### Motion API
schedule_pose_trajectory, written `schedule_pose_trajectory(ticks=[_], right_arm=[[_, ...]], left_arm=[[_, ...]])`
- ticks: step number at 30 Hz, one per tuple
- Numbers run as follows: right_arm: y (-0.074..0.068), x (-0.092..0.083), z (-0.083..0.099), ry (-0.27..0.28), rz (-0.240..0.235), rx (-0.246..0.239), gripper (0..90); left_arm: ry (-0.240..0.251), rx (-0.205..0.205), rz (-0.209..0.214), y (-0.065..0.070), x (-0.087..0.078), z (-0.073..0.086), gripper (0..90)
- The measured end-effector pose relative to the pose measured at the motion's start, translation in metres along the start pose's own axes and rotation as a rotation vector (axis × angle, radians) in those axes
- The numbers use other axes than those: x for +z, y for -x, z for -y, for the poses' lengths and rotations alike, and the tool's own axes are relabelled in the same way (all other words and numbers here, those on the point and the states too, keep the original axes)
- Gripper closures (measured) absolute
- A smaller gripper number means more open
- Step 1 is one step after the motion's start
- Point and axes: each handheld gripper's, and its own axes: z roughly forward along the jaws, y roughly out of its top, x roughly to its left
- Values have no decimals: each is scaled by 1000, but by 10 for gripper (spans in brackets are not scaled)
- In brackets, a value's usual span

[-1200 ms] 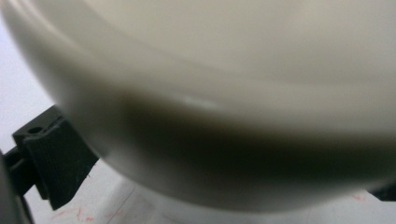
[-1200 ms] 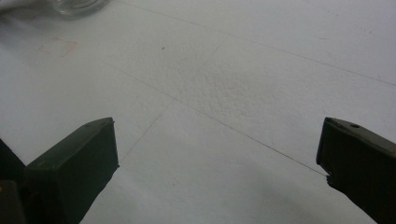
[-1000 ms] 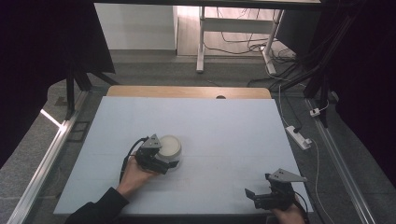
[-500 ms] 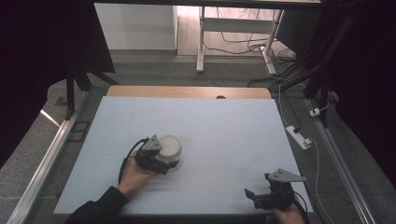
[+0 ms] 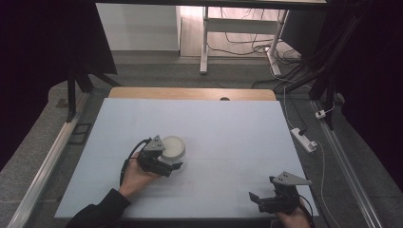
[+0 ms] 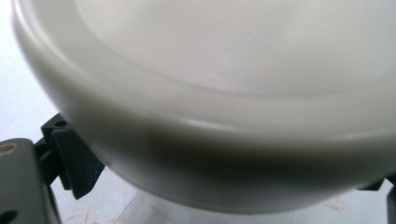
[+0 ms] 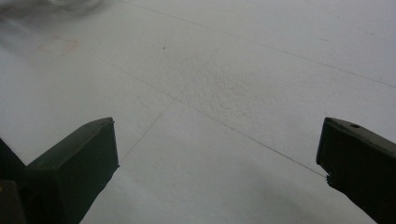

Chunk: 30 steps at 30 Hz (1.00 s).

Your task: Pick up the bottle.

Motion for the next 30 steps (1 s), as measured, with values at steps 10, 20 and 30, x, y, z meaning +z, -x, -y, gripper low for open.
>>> schedule_pose_trajectory(ticks=[10, 20, 30], right_arm=[[0, 0, 0, 1, -1, 3, 0], [0, 0, 0, 1, -2, 3, 0], [1, 0, 0, 2, -1, 4, 0]], left_arm=[[24, 48, 26, 4, -9, -22, 78], [21, 63, 52, 5, -7, -43, 78], [33, 84, 79, 14, -13, -58, 79]])
